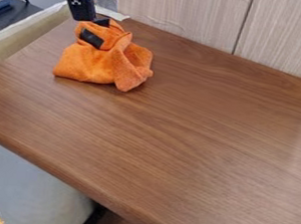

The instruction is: Unfold cloth from top to bottom left

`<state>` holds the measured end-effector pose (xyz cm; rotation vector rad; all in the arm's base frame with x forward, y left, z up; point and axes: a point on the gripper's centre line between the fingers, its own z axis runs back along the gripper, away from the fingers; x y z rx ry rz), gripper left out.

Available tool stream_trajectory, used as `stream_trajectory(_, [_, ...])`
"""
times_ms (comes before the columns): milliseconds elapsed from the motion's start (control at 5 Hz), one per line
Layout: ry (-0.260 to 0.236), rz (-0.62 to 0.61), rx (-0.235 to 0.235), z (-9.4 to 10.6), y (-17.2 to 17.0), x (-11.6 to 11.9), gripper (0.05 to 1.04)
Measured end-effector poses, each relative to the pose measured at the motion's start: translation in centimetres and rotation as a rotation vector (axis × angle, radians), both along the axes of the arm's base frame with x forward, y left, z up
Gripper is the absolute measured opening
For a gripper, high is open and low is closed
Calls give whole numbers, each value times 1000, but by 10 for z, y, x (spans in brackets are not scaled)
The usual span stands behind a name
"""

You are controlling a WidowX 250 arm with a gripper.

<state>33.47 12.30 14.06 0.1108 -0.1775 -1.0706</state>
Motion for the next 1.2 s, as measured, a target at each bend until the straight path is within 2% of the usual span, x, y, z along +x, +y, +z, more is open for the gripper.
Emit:
stream_trajectory(200, [31, 9, -14, -12, 0, 1, 999])
stream_trajectory(400, [7, 69, -15, -9, 15, 13, 999])
stream_trajectory(600, [-12, 165, -18, -16, 35, 20, 999])
stream_trajectory(800, [-30, 196, 3, -24, 48, 35, 999])
stream_trajectory(1000, [-20, 194, 28, -47, 56, 43, 999])
stream_trajectory(1200, [-6, 181, 24, -62, 59, 50, 999])
